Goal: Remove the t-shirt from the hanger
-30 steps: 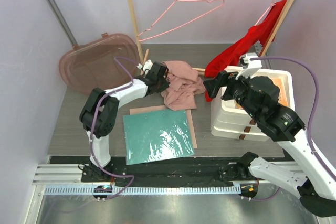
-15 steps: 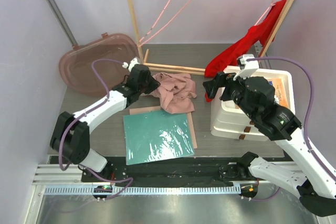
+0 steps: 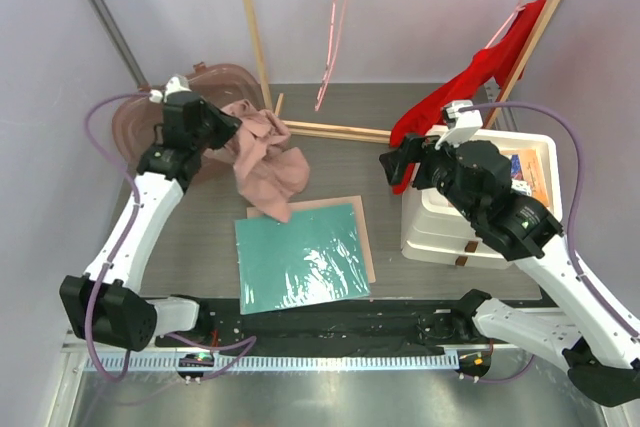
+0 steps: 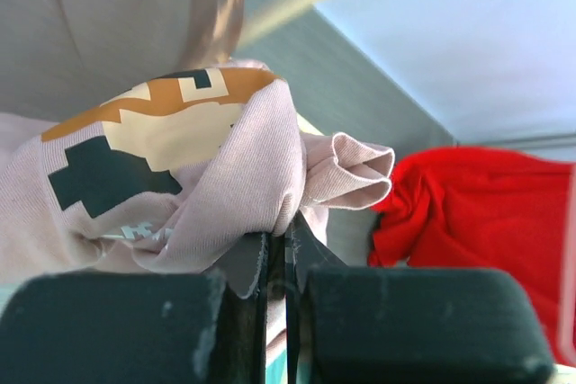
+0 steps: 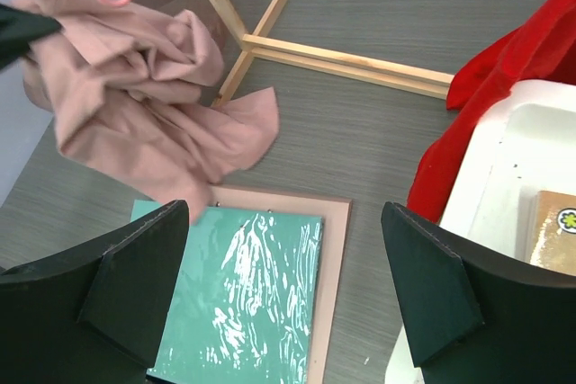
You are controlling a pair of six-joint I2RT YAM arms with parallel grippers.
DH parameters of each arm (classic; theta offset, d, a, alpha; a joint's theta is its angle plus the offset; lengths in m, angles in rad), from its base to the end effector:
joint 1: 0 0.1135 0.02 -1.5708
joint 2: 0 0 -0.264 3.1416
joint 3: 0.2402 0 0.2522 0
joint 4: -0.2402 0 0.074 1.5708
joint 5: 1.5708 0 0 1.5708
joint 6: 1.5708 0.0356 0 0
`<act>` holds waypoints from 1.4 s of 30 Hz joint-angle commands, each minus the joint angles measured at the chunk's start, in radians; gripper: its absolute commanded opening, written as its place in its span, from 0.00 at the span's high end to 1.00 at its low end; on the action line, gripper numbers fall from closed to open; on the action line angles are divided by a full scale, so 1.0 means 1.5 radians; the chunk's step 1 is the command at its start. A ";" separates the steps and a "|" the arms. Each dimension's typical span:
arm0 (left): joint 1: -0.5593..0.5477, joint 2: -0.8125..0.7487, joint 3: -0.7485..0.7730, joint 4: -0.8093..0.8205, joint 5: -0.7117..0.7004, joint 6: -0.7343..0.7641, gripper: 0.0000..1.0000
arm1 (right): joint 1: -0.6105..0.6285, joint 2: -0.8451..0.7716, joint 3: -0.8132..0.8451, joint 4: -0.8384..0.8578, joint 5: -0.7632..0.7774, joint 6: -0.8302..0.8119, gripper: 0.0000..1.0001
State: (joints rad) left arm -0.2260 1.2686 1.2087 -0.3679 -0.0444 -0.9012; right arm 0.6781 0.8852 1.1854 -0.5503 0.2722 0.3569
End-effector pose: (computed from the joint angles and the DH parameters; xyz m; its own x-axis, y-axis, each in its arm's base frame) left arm 0.2822 -0.0633 0.3653 -0.3956 -0.7128 -0.5792 -0.2025 0.6828 -0.7020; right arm 0.1415 0.1017 0.4208 -0.3208 0.1737 -0.9311 -0.3087 0.9102 0.2762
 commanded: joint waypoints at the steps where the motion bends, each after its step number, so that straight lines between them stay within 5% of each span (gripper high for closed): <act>1: 0.044 -0.015 0.127 -0.047 0.024 0.070 1.00 | 0.001 0.007 0.005 0.032 -0.014 0.017 0.07; 13: 0.055 0.025 0.266 0.007 -0.154 0.162 1.00 | 0.001 0.009 0.016 0.032 -0.016 0.015 0.07; 22: 0.055 0.005 0.184 0.310 -0.307 0.242 1.00 | 0.001 -0.001 0.032 0.013 -0.007 0.005 0.07; 29: 0.055 0.097 0.259 0.438 -0.383 0.252 1.00 | 0.001 0.008 0.042 0.006 -0.020 0.011 0.07; 35: 0.056 0.217 0.382 0.419 -0.473 0.275 0.98 | 0.001 0.001 0.046 -0.002 -0.027 0.014 0.07; 38: 0.055 0.269 0.444 0.333 -0.447 0.277 0.94 | 0.001 -0.002 0.049 -0.006 -0.025 0.013 0.07; 42: 0.054 0.248 0.384 0.224 -0.462 0.181 0.77 | 0.001 -0.006 0.044 -0.006 -0.019 0.010 0.07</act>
State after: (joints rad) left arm -0.1482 1.6836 1.8210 0.0834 -0.6796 -0.5220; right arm 0.6781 0.8982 1.2160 -0.5667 0.2375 0.3729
